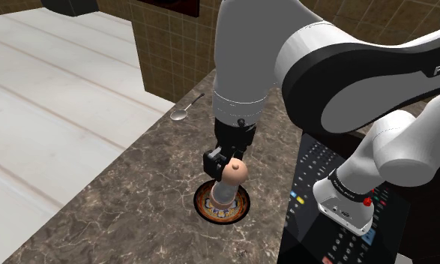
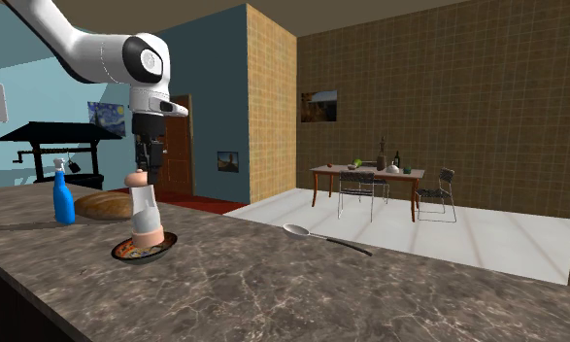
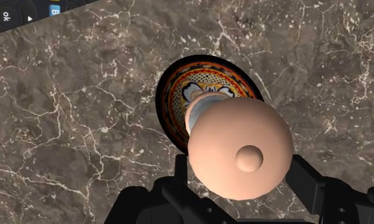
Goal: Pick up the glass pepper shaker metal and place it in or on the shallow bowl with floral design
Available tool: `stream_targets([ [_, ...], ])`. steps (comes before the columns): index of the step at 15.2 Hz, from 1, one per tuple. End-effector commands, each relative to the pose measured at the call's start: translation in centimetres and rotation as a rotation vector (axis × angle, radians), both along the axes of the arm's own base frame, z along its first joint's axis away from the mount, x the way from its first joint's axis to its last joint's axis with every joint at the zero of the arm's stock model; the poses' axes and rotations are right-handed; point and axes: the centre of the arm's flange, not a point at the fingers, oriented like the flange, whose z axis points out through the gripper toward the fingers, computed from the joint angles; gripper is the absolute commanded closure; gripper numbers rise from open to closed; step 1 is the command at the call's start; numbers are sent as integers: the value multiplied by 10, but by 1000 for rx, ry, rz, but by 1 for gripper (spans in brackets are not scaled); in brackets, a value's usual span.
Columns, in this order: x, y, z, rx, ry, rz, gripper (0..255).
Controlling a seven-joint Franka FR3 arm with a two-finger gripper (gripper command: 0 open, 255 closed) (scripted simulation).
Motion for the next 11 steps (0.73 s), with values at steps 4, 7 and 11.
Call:
stream_targets([
  [4,0,0,0,0,0,0,0],
  [7,0,0,0,0,0,0,0],
  [11,3,0,39,0,0,0,0],
])
